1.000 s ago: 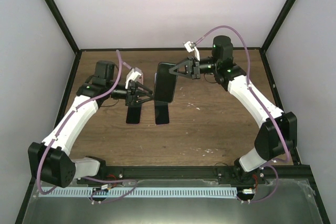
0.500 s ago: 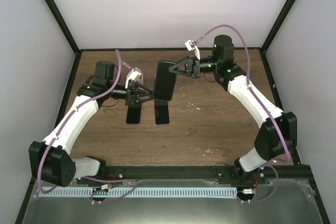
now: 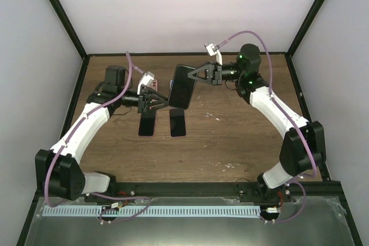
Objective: Take the phone out of the phone case
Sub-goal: Remove the phone case from the phone.
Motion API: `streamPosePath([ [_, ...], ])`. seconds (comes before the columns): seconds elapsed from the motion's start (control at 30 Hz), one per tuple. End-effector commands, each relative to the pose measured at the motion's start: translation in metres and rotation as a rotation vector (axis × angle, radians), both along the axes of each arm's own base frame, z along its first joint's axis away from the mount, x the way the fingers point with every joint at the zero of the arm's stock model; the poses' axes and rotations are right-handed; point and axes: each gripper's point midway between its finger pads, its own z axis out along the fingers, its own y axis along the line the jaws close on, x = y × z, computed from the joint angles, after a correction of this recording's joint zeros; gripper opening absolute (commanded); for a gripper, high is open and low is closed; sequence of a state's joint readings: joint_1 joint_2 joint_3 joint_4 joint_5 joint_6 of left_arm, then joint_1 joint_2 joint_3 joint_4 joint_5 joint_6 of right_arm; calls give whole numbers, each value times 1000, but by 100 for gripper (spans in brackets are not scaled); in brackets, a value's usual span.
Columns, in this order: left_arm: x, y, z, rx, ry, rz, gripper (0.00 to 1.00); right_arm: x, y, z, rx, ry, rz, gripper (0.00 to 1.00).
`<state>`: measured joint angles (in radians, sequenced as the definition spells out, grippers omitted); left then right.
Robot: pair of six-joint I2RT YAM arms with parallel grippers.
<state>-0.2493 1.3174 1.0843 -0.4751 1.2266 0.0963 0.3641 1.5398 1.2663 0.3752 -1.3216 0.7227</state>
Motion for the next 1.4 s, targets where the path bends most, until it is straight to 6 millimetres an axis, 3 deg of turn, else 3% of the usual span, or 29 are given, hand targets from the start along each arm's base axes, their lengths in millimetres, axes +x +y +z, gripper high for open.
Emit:
streamPosePath([
  [0.0, 27, 10, -24, 60, 9, 105, 40, -48, -12, 41, 26, -50, 155, 1],
  [0.33, 52, 27, -42, 58, 77, 175, 40, -56, -15, 53, 30, -42, 167, 1],
  [0.6, 57, 31, -46, 91, 71, 207, 40, -56, -15, 61, 37, -49, 164, 1],
  [0.93, -12, 20, 31, -73, -41, 29, 54, -37, -11, 63, 36, -88, 110, 1],
  [1.17, -47, 1, 47, -89, -40, -76, 57, -29, -9, 59, 36, -88, 86, 1],
  [1.37, -48, -4, 50, -88, -33, -87, 57, -28, -8, 57, 34, -85, 80, 1],
])
